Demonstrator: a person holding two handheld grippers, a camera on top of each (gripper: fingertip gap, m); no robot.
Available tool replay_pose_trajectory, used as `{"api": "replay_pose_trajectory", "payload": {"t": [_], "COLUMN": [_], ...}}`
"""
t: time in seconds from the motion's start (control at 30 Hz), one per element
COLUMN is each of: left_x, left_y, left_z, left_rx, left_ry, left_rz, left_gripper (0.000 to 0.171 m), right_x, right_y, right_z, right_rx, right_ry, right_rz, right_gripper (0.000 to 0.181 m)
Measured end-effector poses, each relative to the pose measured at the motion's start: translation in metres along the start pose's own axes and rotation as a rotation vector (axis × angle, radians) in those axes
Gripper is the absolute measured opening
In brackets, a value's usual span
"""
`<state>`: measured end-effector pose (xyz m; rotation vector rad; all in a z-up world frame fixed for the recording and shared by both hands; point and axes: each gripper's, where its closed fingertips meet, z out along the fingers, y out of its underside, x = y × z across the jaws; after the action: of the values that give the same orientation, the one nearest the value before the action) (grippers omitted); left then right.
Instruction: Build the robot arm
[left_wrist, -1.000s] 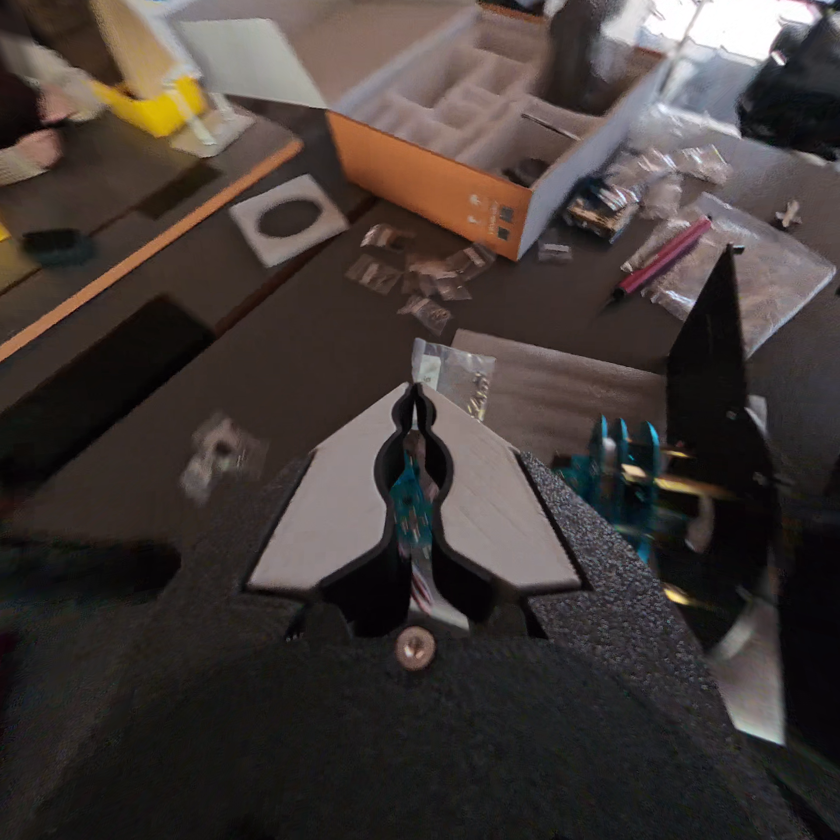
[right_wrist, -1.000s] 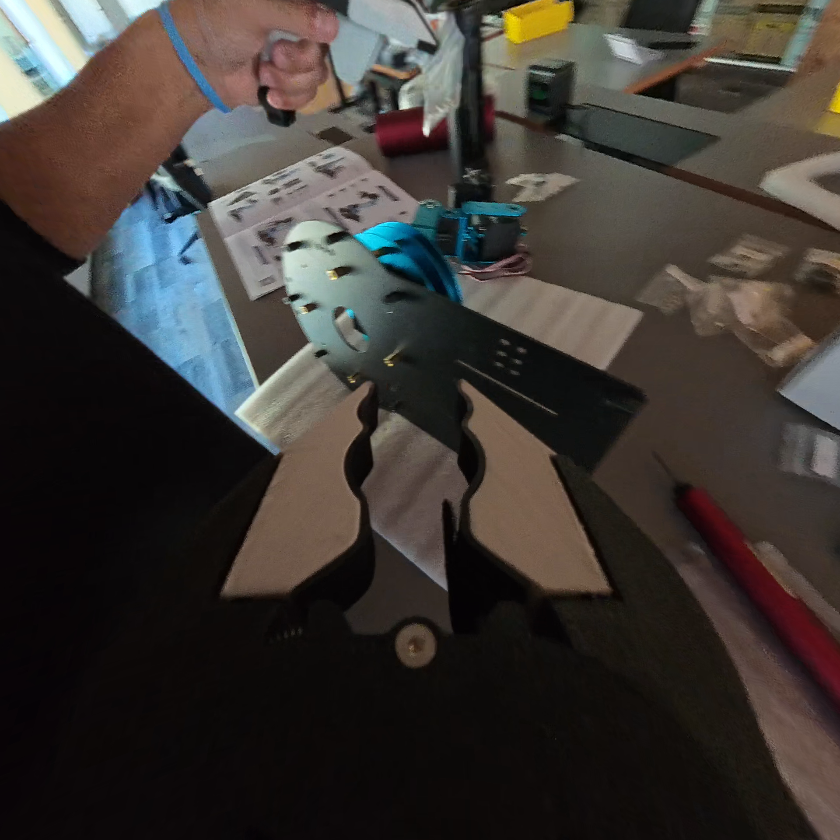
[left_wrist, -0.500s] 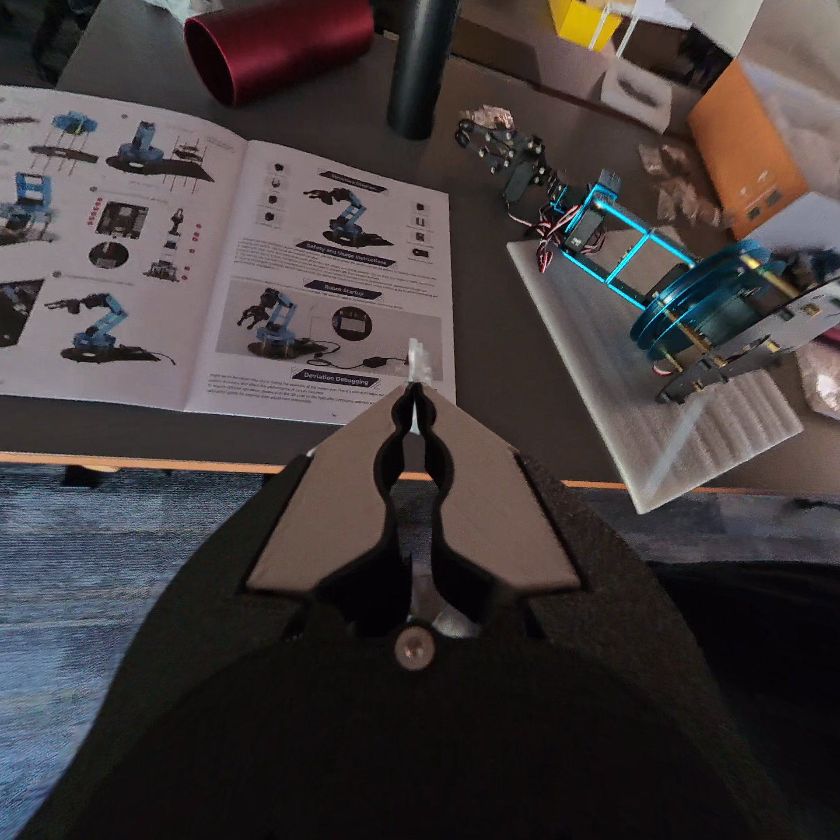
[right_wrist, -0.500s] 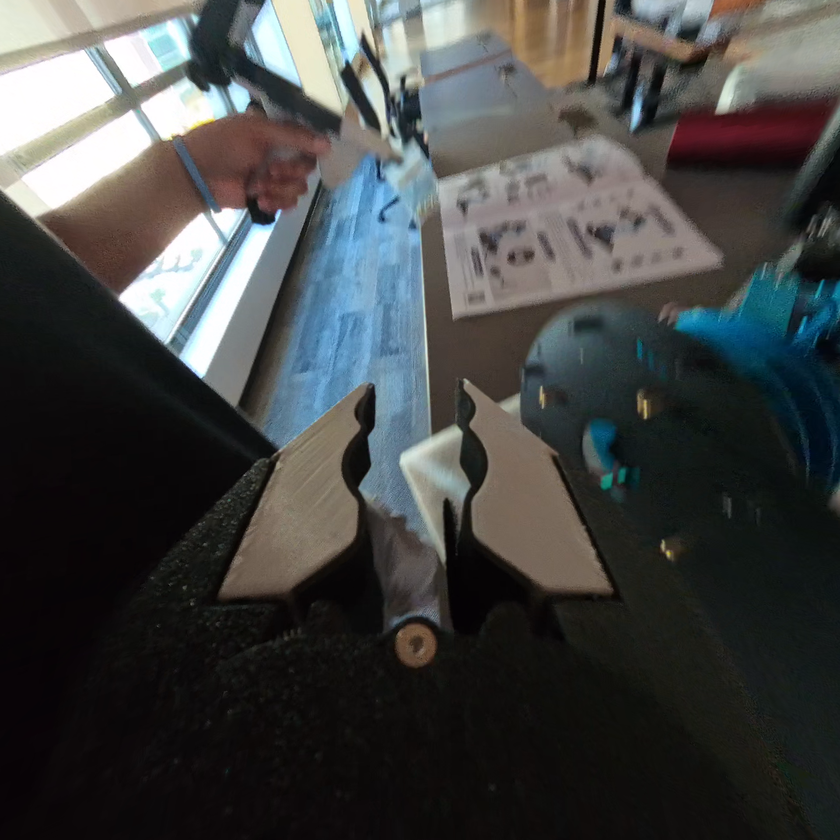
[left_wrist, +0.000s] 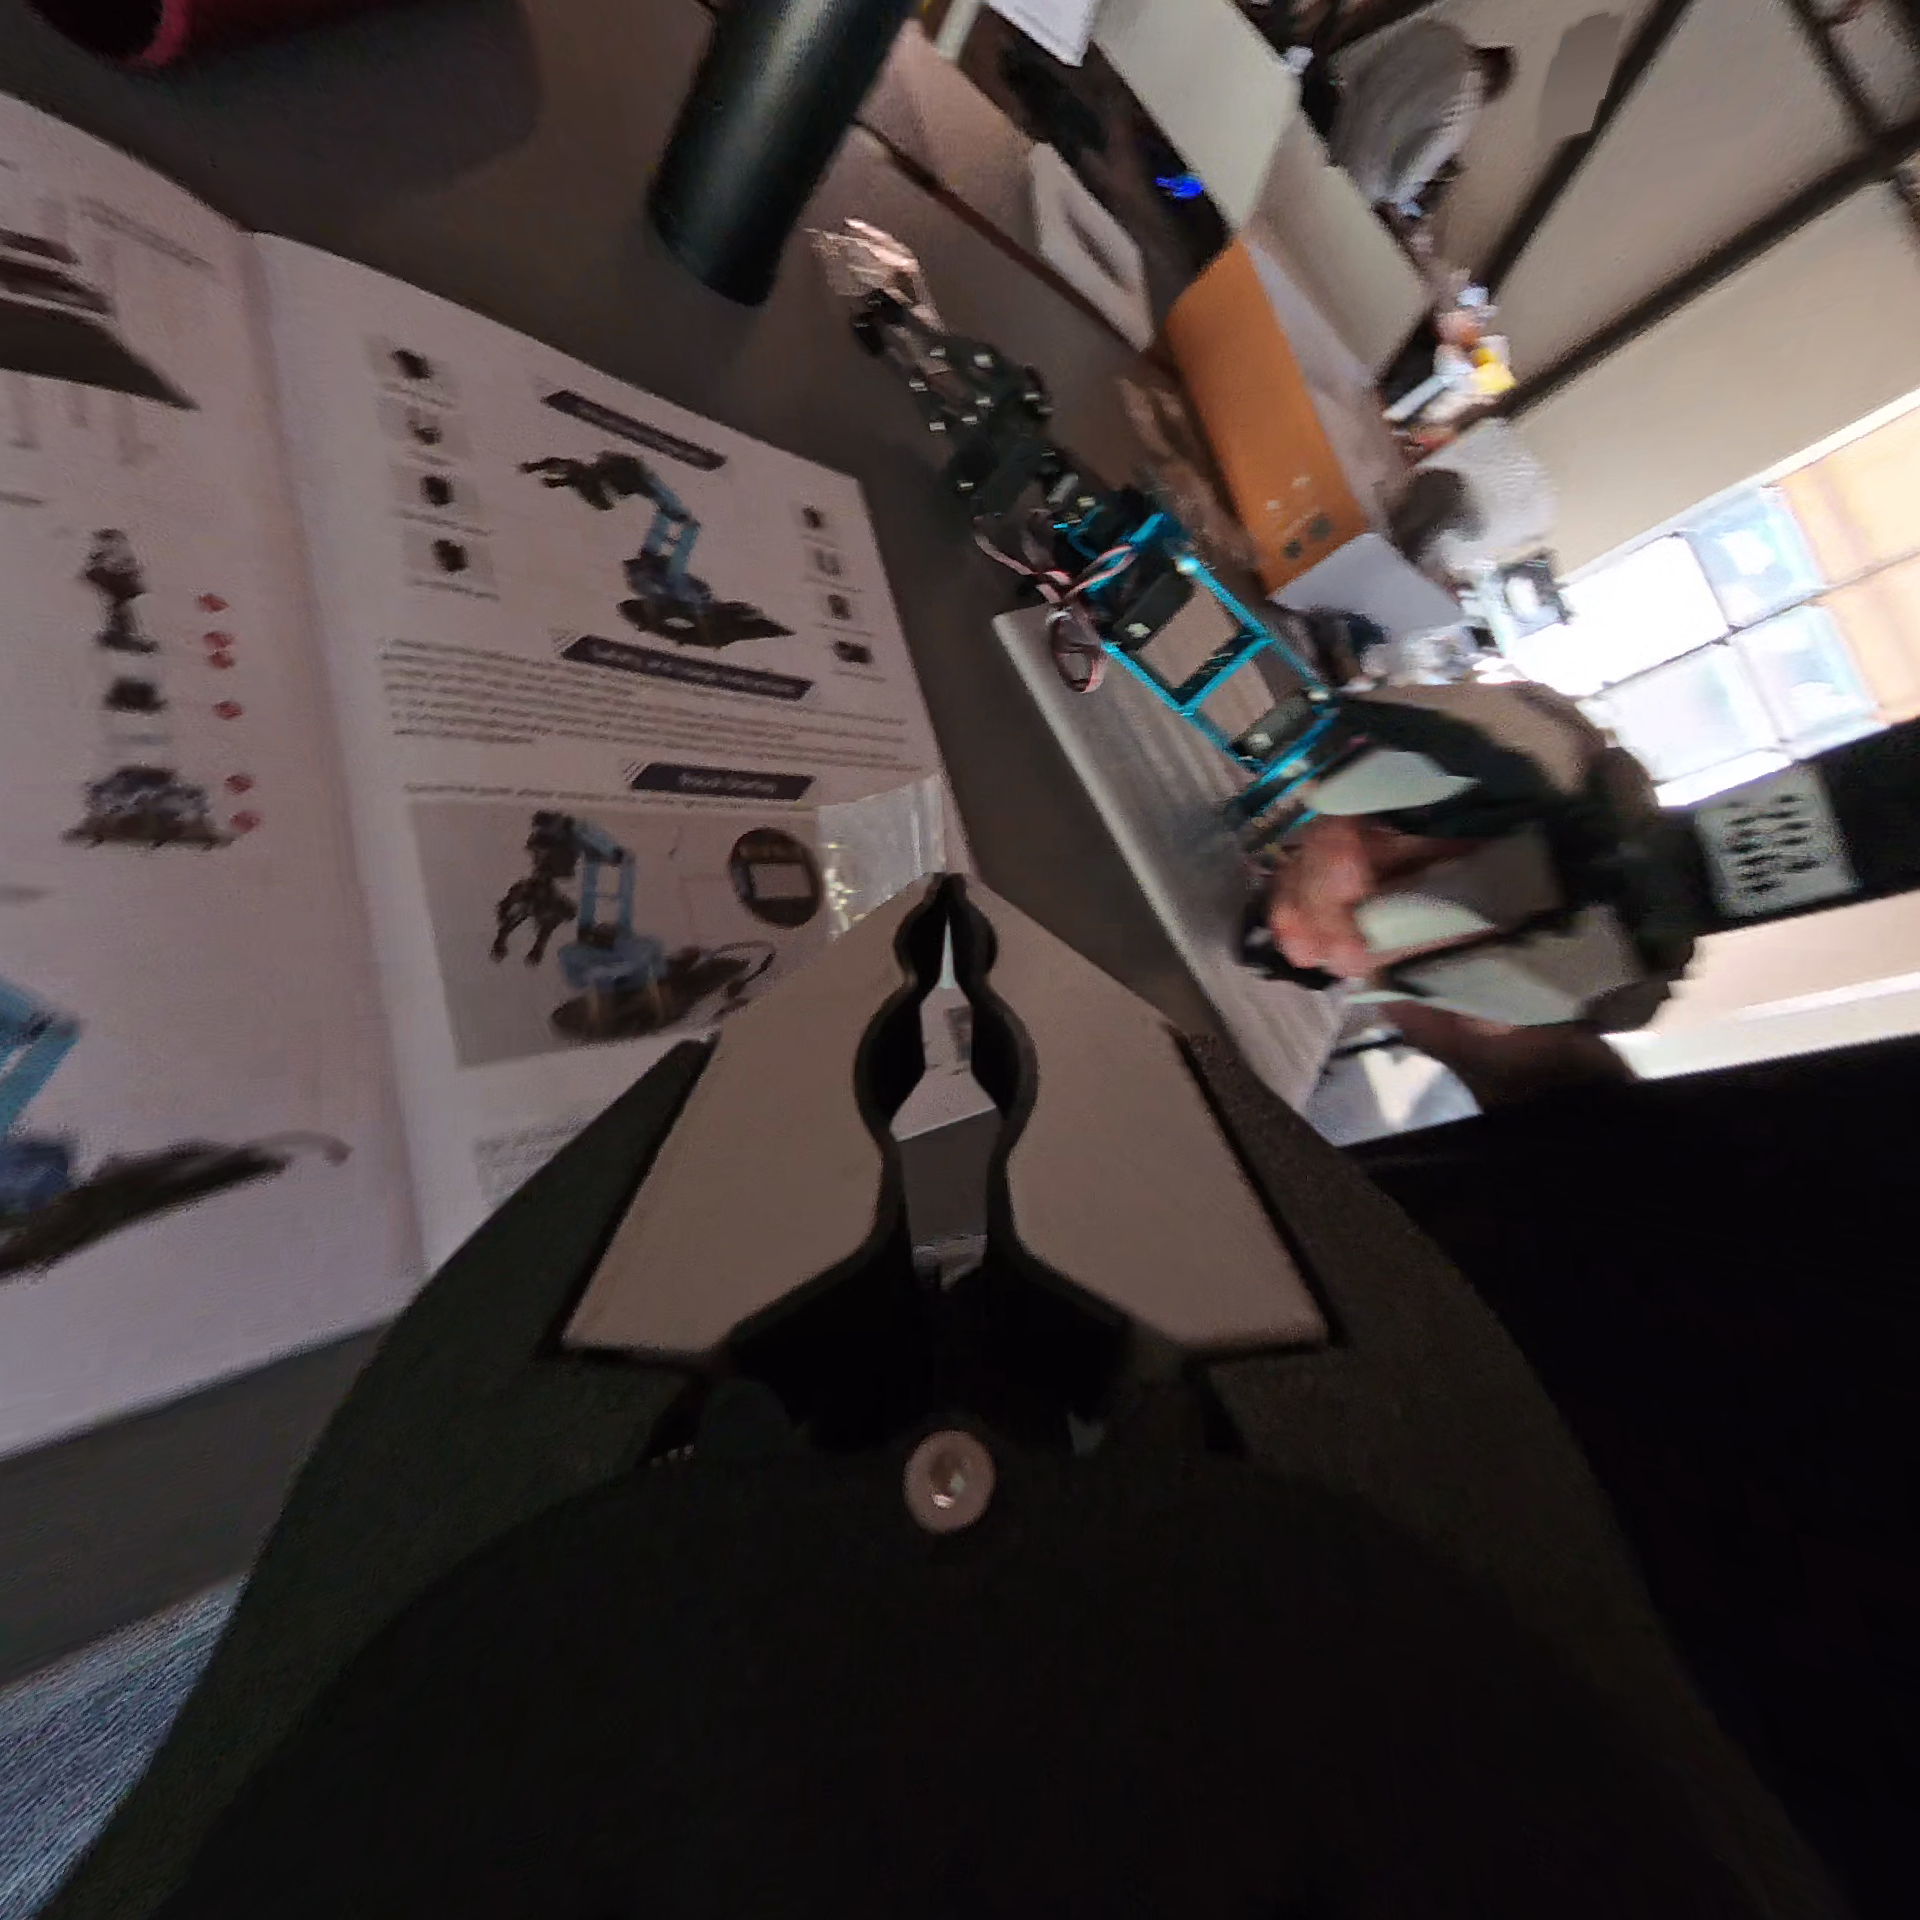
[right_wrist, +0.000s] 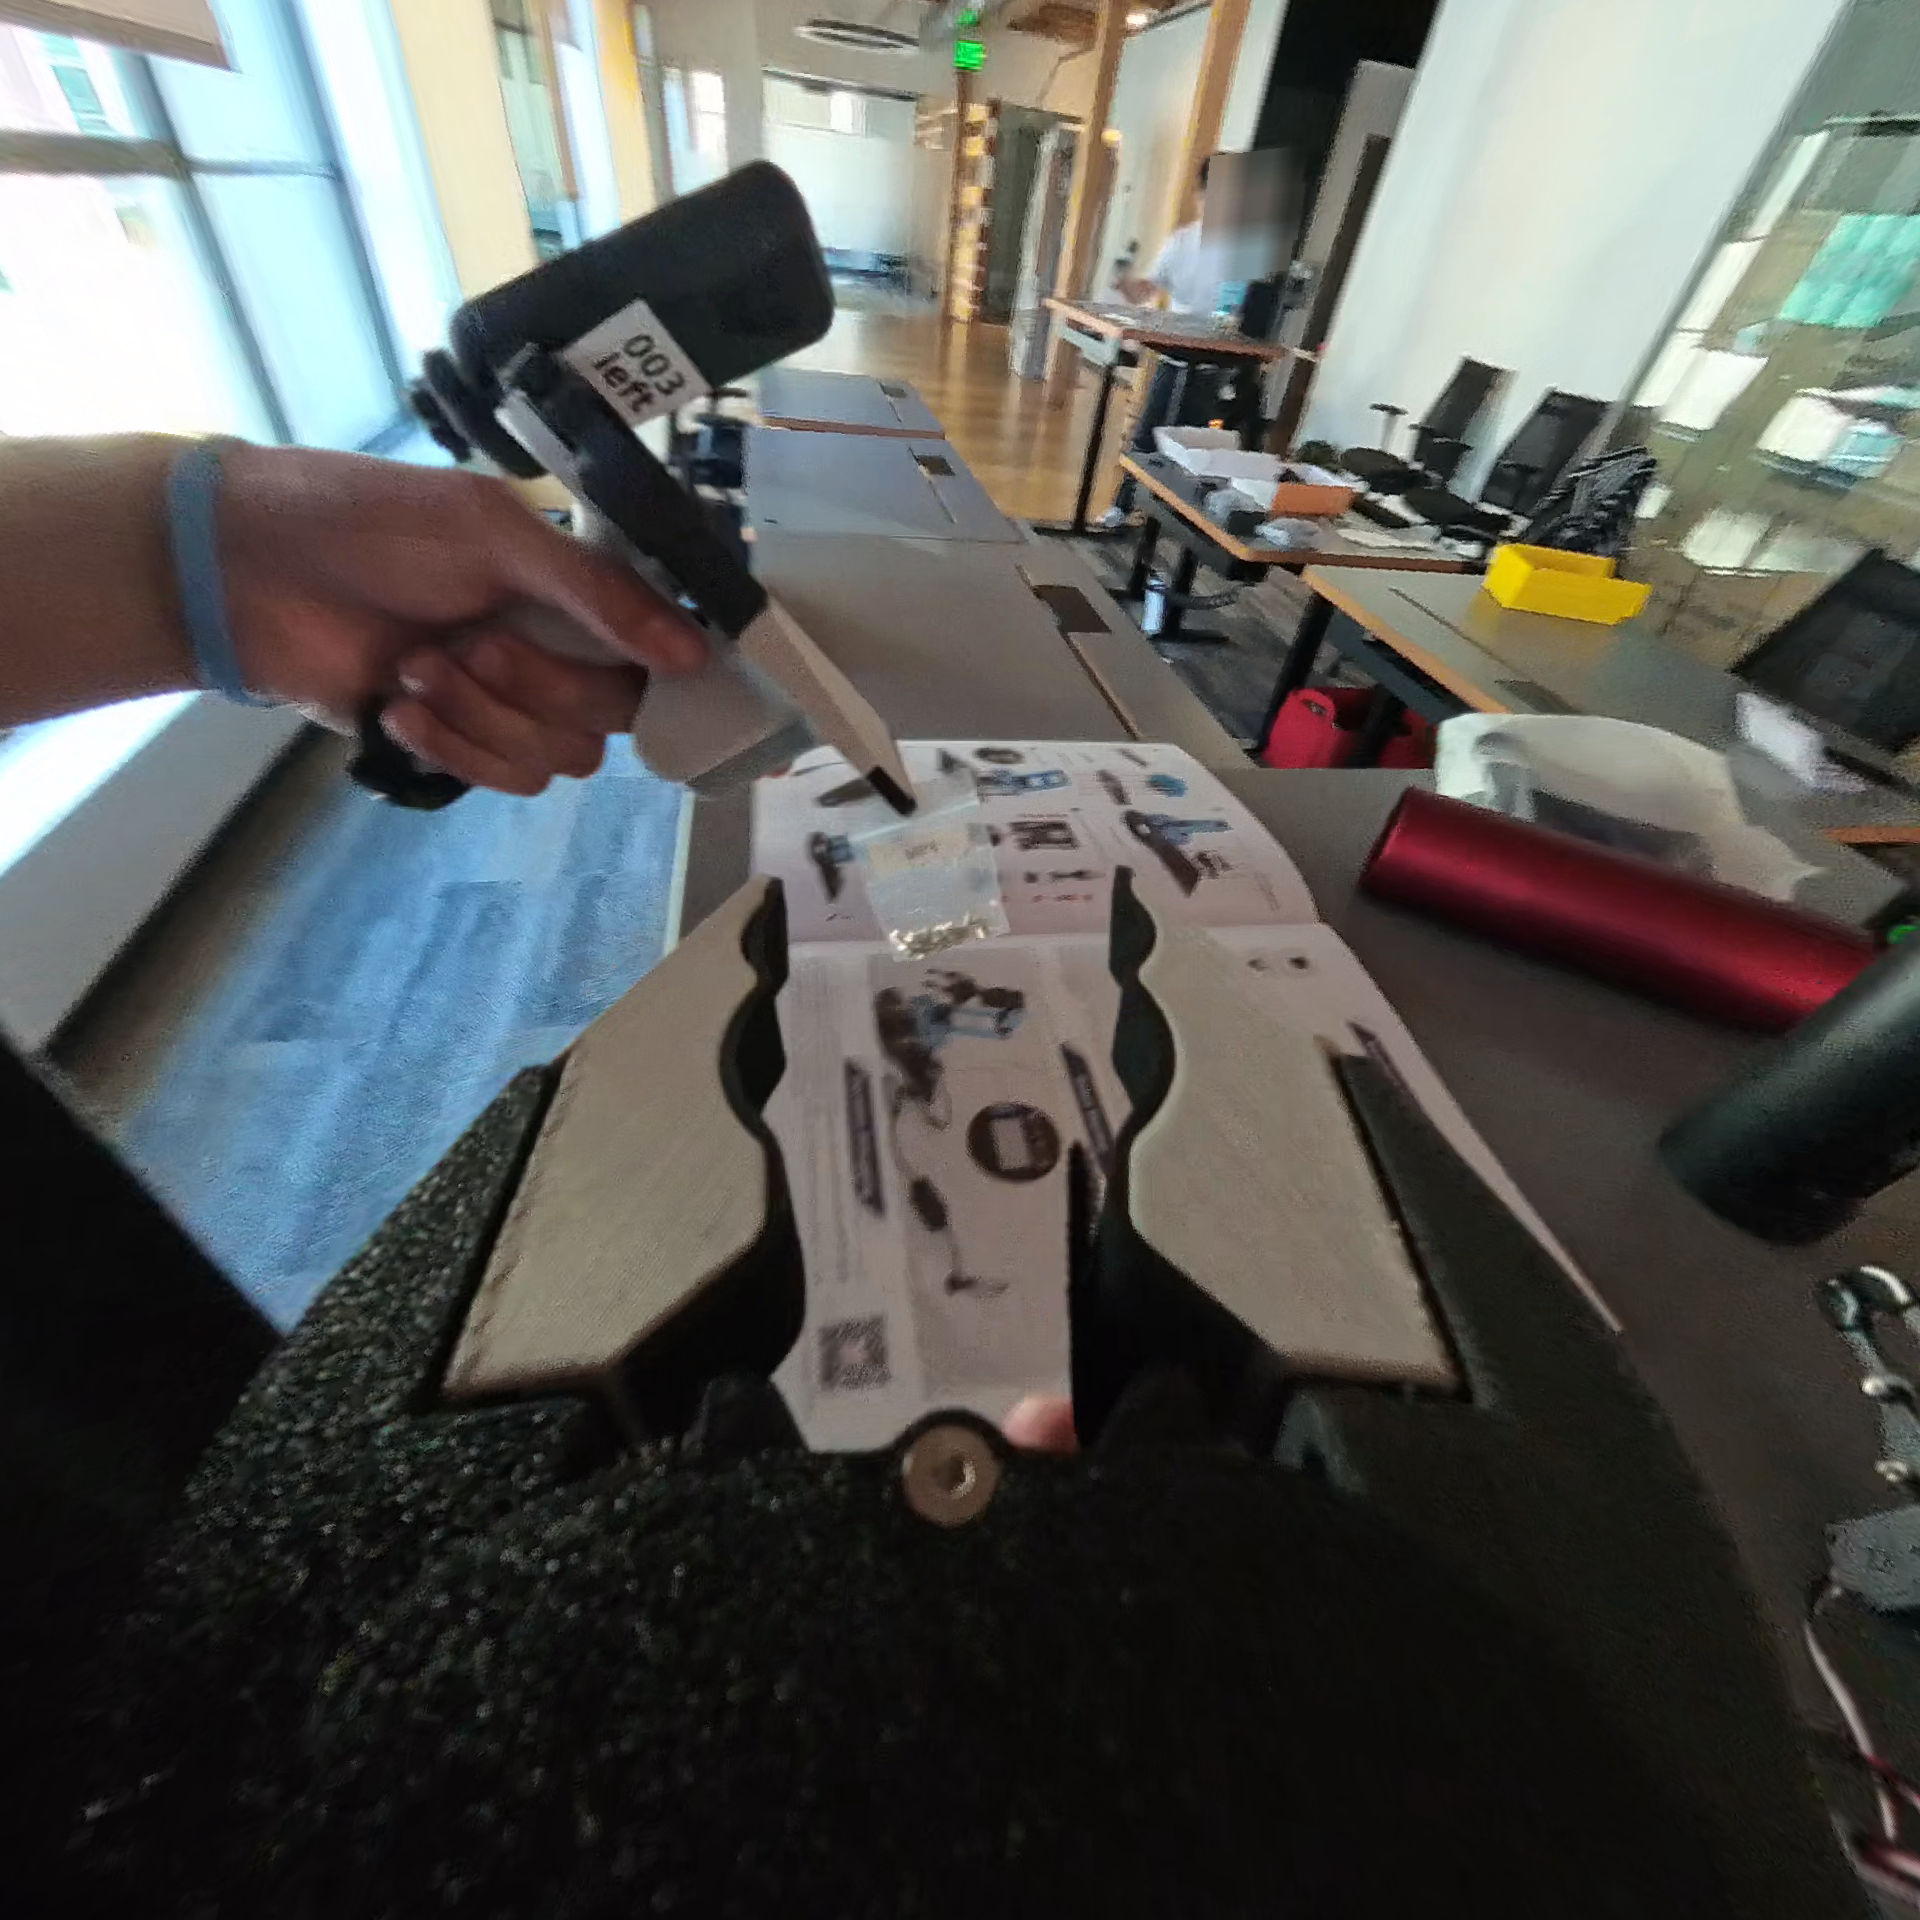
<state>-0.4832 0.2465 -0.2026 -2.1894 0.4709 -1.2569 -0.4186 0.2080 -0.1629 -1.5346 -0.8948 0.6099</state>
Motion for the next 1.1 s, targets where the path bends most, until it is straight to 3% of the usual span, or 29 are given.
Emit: {"api": "replay_pose_trajectory", "payload": {"t": [0.13,0.3,0.47,0.6,0.8,0.93,1.03,1.1], "left_x": [0.04,0.09,0.131,0.165,0.215,0.243,0.248,0.253], "left_y": [-0.026,-0.026,-0.018,0.004,0.051,0.086,0.11,0.125], "left_z": [0.022,0.051,0.078,0.102,0.137,0.155,0.172,0.181], "left_rx": [-0.052,-0.206,-0.292,-0.366,-0.453,-0.521,-0.553,-0.565], "left_ry": [0.31,0.518,0.64,0.681,0.712,0.742,0.699,0.69], "left_rz": [-0.089,-0.048,-0.062,-0.053,-0.014,-0.014,-0.005,-0.01], "left_gripper": [0.0,0.0,0.0,0.0,0.0,0.009,0.014,0.012], "right_x": [0.024,0.04,0.042,0.049,0.033,0.023,0.014,0.009], "right_y": [-0.004,-0.003,0.007,0.018,0.038,0.053,0.066,0.076], "right_z": [0.024,0.001,-0.04,-0.082,-0.157,-0.201,-0.225,-0.237], "right_rx": [-0.1,-0.243,-0.275,-0.322,-0.296,-0.256,-0.245,-0.238], "right_ry": [0.03,0.081,0.139,0.253,0.271,0.306,0.292,0.294], "right_rz": [0.067,0.03,0.07,0.024,0.12,0.171,0.187,0.174], "right_gripper": [0.084,0.072,0.063,0.045,0.044,0.043,0.015,0.017]}}
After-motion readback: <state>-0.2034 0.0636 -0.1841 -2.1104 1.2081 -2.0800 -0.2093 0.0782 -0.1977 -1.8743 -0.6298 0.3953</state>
